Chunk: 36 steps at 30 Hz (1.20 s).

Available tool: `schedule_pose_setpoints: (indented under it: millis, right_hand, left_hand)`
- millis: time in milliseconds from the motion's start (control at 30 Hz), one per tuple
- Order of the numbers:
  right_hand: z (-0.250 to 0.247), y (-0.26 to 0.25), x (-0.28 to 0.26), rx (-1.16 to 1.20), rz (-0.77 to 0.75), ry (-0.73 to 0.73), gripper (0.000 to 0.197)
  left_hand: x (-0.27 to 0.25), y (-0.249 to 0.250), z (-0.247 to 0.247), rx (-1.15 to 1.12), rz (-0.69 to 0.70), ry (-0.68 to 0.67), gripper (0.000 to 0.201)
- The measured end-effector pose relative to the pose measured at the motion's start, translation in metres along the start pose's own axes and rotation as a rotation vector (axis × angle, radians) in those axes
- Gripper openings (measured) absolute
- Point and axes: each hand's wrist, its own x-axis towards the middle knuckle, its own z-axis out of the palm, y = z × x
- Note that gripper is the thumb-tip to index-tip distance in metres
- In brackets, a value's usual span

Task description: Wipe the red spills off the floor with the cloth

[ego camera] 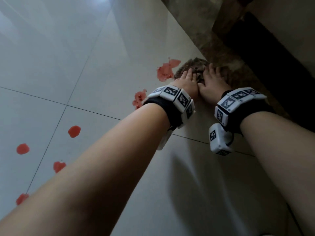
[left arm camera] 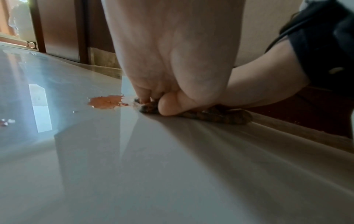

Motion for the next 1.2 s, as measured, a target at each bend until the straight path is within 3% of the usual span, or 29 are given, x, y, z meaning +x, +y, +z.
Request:
schedule_pose_setpoints:
  millis: [267, 567, 900, 1200]
  right_hand:
    - [-0.012, -0.009, 0.022, -0.038, -0.076, -0.003, 0.064]
    - [-0.033, -0.028, 0.046, -0.168, -0.270, -0.120, 0.068]
    - [-0.026, -0.065, 0.042, -0.292, -0.408, -0.176, 0.069]
    - [0.001, -0.083, 0.012, -0.339, -0.494, -0.202, 0.071]
  left_hand:
    - [0.019, -0.016, -0.011, 0.014, -0.068, 0.047, 0.054]
    - [0.023, -0.023, -0.013, 0.004, -0.194, 0.066, 0.058]
    - [-0.020, -0.050, -0.008, 0.080, -0.194, 0.182, 0.046]
    - [-0.059, -0.066, 0.018, -0.009, -0.286, 0.084, 0.067]
